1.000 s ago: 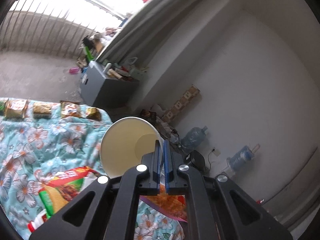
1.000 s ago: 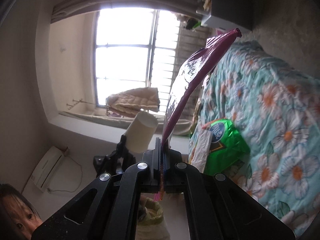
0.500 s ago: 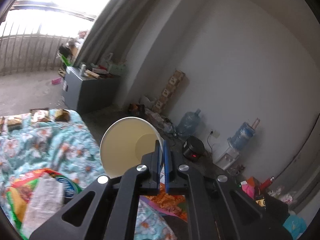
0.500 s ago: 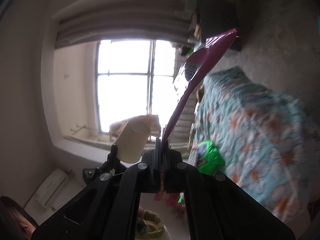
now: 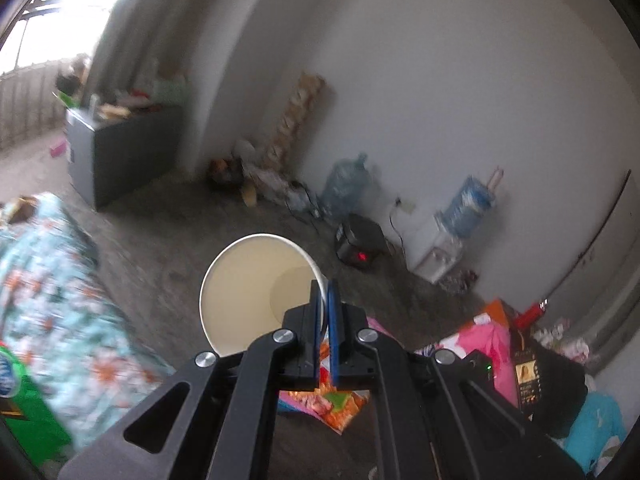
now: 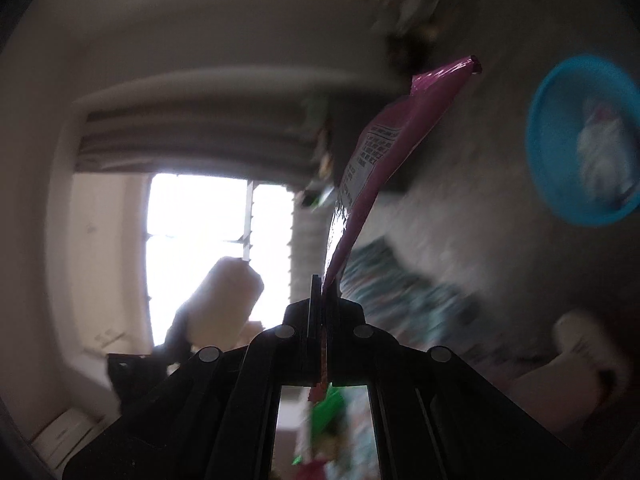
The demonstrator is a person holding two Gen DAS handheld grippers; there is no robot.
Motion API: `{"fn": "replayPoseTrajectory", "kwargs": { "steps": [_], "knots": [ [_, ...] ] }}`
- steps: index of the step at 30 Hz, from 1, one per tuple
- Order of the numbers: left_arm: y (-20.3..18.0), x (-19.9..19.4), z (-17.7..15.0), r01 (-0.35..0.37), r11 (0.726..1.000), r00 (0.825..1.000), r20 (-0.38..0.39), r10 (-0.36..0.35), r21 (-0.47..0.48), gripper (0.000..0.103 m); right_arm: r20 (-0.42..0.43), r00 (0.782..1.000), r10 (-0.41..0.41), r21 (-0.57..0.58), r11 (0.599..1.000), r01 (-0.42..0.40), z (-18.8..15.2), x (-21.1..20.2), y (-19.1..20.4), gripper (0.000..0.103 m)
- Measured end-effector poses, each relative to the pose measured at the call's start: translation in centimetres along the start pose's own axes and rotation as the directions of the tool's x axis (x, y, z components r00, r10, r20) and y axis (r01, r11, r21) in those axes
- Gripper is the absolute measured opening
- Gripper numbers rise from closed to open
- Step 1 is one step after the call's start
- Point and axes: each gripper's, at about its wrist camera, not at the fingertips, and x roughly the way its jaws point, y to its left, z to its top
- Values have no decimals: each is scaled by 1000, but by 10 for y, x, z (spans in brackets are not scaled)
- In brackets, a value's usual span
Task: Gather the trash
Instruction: 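Lift the cup and bags and carry them to the blue wastebasket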
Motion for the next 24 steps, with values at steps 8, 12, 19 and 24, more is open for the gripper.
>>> {"fn": "replayPoseTrajectory", "kwargs": {
  "steps": [8, 12, 19, 24],
  "knots": [
    [-8, 119, -26, -12, 1000, 981, -192, 10, -9, 3, 136, 956, -259, -18, 964, 264, 36, -9, -45, 0],
    [2, 170, -42, -44, 999, 961, -275, 38, -15, 3, 167, 901, -401, -43, 910, 413, 49, 10, -69, 0],
    [16, 253, -65, -74, 997, 917, -395, 59, -23, 3, 174, 834, -524, -67, 838, 541, 62, 23, -106, 0],
    [21, 304, -85, -120, 992, 879, -468, 91, -32, 25, 156, 759, -632, -116, 751, 650, 76, 45, -146, 22]
  ]
}}
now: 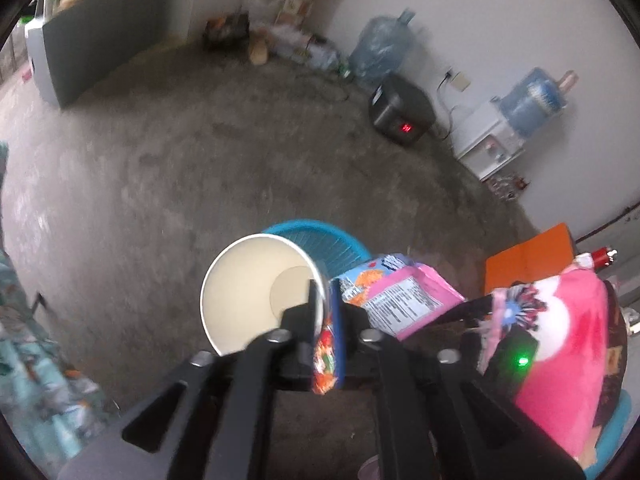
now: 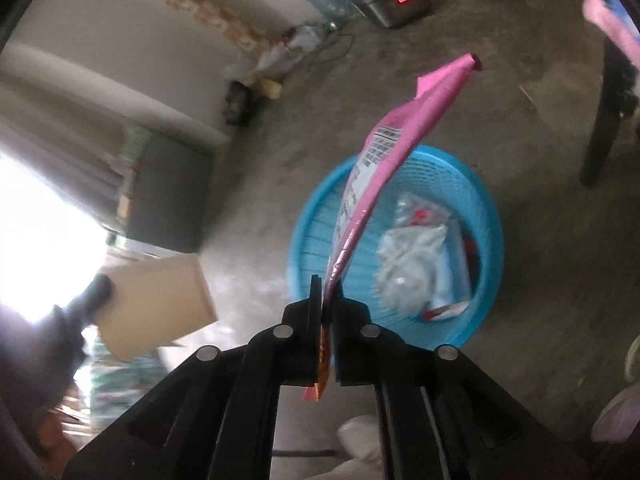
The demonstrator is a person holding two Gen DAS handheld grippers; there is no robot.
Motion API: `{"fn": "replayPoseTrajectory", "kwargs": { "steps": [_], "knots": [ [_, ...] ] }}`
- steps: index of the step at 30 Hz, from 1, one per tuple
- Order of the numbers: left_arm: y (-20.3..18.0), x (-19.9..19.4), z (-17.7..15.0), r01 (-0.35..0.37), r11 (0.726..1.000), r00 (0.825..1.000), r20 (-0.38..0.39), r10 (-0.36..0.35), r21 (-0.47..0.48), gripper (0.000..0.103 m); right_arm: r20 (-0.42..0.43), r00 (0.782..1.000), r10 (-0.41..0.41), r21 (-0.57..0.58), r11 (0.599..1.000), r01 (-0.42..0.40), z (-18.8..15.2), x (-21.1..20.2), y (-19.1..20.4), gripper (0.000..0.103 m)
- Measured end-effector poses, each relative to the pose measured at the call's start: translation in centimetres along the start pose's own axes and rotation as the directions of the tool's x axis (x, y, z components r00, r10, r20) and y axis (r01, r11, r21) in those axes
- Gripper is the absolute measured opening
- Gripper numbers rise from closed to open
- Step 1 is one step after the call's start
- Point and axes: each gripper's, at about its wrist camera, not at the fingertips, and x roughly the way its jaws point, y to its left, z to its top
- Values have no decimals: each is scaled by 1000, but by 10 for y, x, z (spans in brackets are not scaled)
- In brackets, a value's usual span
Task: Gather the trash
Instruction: 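Lift the cup and bags and carry them to the blue wastebasket, then open both tools over the wastebasket to drop the cup and bags, then move both open tools back over the bed toward the green bag and white bottle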
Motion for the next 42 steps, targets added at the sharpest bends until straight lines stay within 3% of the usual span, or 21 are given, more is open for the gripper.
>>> {"fn": "replayPoseTrajectory", "kwargs": {
  "steps": [1, 2, 6, 14, 20, 25, 30, 35, 40, 42],
  "knots": [
    [2, 14, 0, -13, 1000, 999, -41, 12, -20, 44, -18, 1000, -20, 1, 1000, 20, -1, 5, -4, 40],
    [3, 19, -2, -22, 999, 998, -56, 20, -27, 47, -44, 997, -57, 14, 998, 58, -3, 15, -14, 48],
    [0, 19, -2, -9, 999, 999, -54, 8, -32, 52, -50, 997, -61, 102, 993, 66, -4, 8, -39, 49],
    [-11, -27, 1, 11, 1000, 999, 52, -10, -24, 64, -23, 999, -34, 183, 982, 37, -9, -15, -55, 51],
    [-11, -76, -3, -8, 1000, 992, 122, 12, -30, 77, -5, 1000, -18, 171, 985, 19, -10, -33, -31, 56],
    [0, -140, -17, -38, 997, 981, 185, 49, -61, 83, 31, 1000, -1, 84, 996, -1, -4, -58, 12, 62],
    [13, -216, -43, -110, 993, 954, 276, 120, -50, 91, 86, 994, 62, -61, 997, -57, -2, -97, 78, 71],
    [40, -287, -87, -151, 985, 920, 353, 171, -83, 95, 95, 984, 148, -223, 967, -124, -18, -128, 136, 81],
    [75, -358, -141, -192, 970, 876, 420, 237, -147, 97, -37, 961, 272, -342, 900, -268, -35, -139, 179, 86],
    [92, -389, -170, -226, 955, 844, 451, 290, -190, 97, -61, 959, 275, -373, 885, -278, -42, -144, 187, 86]
  ]
}}
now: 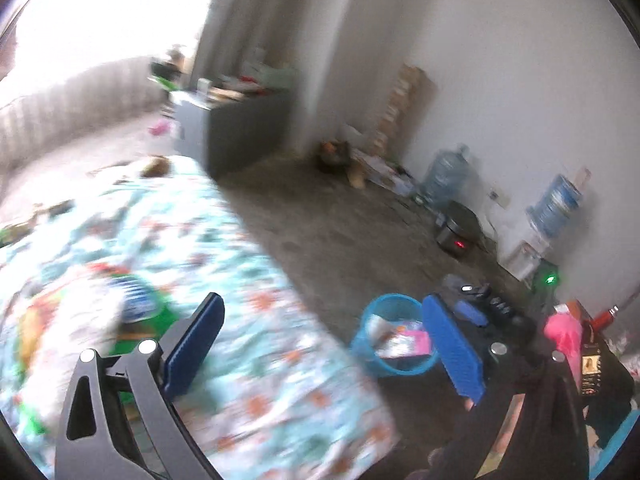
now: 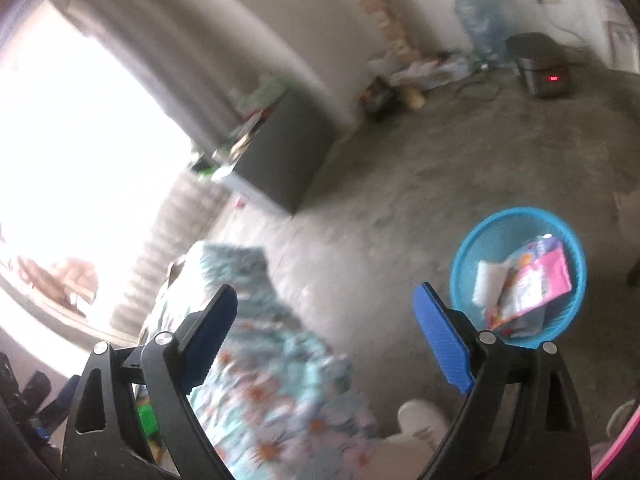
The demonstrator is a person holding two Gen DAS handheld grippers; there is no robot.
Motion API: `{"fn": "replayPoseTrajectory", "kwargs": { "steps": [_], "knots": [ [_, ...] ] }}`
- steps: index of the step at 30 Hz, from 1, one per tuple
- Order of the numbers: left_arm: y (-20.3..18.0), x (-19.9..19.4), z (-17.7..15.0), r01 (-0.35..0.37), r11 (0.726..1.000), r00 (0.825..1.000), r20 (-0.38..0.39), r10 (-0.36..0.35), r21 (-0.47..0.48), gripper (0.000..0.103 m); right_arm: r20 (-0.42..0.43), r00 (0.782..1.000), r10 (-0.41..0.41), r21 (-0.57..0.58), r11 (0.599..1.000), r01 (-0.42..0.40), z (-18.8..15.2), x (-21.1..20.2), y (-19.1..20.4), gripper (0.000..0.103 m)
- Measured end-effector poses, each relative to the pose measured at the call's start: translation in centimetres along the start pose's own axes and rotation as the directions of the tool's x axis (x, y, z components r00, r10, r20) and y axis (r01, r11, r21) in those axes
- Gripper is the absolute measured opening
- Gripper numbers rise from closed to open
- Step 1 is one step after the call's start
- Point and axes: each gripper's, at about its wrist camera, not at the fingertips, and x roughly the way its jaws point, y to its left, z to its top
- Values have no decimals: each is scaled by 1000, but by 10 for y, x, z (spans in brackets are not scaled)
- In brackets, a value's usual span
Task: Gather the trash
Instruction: 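Move both open tools back over the bed toward the green bag and white bottle, then grasp the green chip bag with the left tool while the right tool grasps the white tissue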
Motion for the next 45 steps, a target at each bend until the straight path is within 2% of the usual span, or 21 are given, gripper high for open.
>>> {"fn": "replayPoseTrajectory", "kwargs": {
  "steps": [2, 6, 8, 12, 16, 22, 25, 28, 33, 36, 39, 41, 45],
  "knots": [
    [25, -27, -10, -51, 998, 998, 37, 52, -23, 97, -19, 1000, 18, -26, 999, -18, -3, -2, 10, 86],
    [77, -79, -40, -177, 980, 979, 85, 185, -92, 97, -82, 994, 71, -86, 993, -78, -12, 3, 46, 86],
    [100, -101, -57, -238, 961, 963, 91, 252, -139, 97, -115, 989, 91, -119, 987, -105, -19, 4, 68, 86],
    [139, -130, -83, -324, 917, 932, 89, 352, -233, 97, -212, 961, 175, -167, 963, -213, -42, 15, 116, 86],
    [162, -145, -101, -364, 882, 908, 99, 408, -300, 97, -321, 915, 243, -191, 930, -314, -67, 29, 157, 86],
    [180, -141, -114, -434, 849, 878, 72, 474, -302, 97, -431, 868, 246, -309, 864, -398, -117, 39, 220, 86],
    [189, -134, -120, -459, 839, 870, 40, 491, -293, 97, -466, 857, 220, -392, 817, -423, -140, 46, 250, 86],
    [196, -123, -124, -467, 839, 872, 13, 490, -279, 97, -508, 837, 203, -436, 778, -452, -157, 57, 278, 86],
    [200, -113, -130, -500, 833, 859, -10, 512, -237, 97, -516, 847, 129, -558, 700, -446, -181, 74, 315, 86],
    [203, -107, -131, -531, 826, 844, -25, 536, -190, 97, -515, 853, 87, -609, 664, -435, -192, 85, 330, 85],
    [207, -103, -132, -562, 811, 825, -42, 564, -164, 97, -495, 868, 39, -665, 626, -408, -202, 93, 339, 84],
    [210, -101, -133, -575, 803, 817, -53, 575, -157, 97, -490, 872, 15, -685, 612, -395, -206, 96, 341, 82],
    [215, -99, -136, -586, 796, 809, -64, 584, -148, 97, -500, 866, -22, -702, 596, -391, -216, 102, 341, 79]
  ]
}}
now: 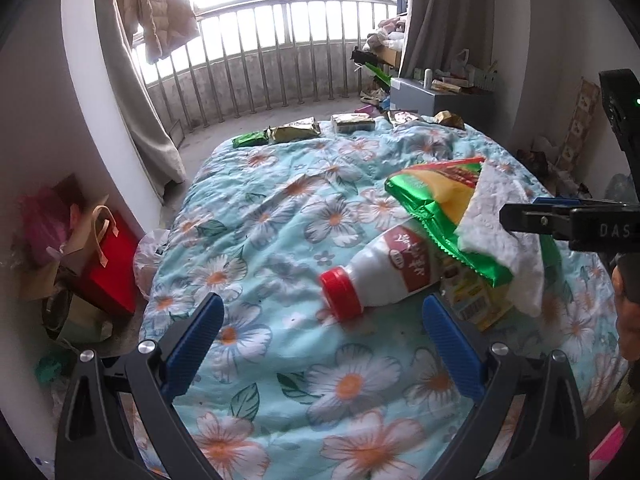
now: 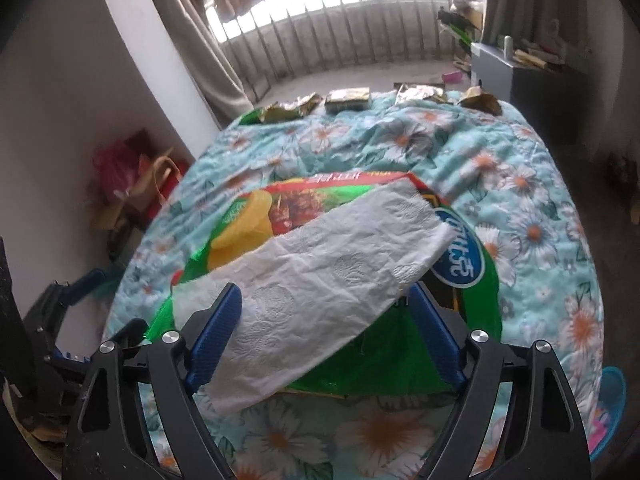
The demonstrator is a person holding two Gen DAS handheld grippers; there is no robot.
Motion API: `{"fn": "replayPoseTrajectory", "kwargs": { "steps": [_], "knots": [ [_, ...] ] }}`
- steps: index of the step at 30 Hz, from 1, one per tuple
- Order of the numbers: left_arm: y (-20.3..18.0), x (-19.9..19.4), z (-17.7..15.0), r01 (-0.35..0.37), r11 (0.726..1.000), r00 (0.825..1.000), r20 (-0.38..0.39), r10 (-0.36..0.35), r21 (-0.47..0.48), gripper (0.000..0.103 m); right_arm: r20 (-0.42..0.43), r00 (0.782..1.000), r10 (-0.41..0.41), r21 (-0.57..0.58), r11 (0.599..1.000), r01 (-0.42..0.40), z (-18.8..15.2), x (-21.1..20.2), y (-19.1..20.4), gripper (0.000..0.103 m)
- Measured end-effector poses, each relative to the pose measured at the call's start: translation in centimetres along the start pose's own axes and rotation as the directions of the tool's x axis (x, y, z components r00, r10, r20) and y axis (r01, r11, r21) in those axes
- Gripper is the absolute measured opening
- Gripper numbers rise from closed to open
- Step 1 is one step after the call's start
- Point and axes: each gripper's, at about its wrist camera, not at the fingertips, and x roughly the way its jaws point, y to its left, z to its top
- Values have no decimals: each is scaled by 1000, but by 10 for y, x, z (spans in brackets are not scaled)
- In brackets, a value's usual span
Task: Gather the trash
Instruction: 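Grasp the green chip bag with the left tool while the right tool grasps the white tissue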
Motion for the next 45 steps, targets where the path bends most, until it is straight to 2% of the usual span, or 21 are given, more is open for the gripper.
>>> {"fn": "replayPoseTrajectory", "kwargs": {
  "steps": [6, 12, 18, 20, 28, 35, 40, 42, 45],
  "knots": [
    [3, 5, 0, -12, 1000, 1000, -8, 12, -4, 97, -15, 1000, -3, 13, 1000, 4, 0, 7, -1, 72],
    [4, 8, -1, -21, 1000, 1000, -13, 21, 0, 97, -24, 1000, -1, 17, 1000, 1, 1, 7, -4, 60],
    [4, 9, 0, -24, 1000, 1000, -14, 24, -1, 97, -28, 999, 18, 40, 999, -17, 0, 6, -10, 45],
    [4, 9, 0, -22, 1000, 1000, -14, 22, 0, 97, -26, 999, 26, 51, 998, -25, 0, 5, -13, 37],
    [4, 7, -2, -22, 1000, 1000, -12, 22, 5, 97, -8, 989, 147, 123, 982, -144, -5, 0, -29, 8],
    [4, 4, -2, -21, 1000, 1000, -1, 21, 7, 97, 56, 977, 208, 139, 967, -214, -11, -17, -36, 3],
    [18, -2, 2, 12, 999, 999, 46, -11, -34, 97, 112, 957, 266, 194, 939, -284, -22, -31, -52, 2],
    [25, -2, 4, 37, 997, 998, 58, -33, -62, 97, 141, 949, 282, 231, 923, -309, -28, -37, -62, 2],
    [39, -3, 9, 153, 977, 987, 81, -142, -147, 97, 174, 938, 299, 270, 902, -338, -35, -43, -73, 2]
  ]
}}
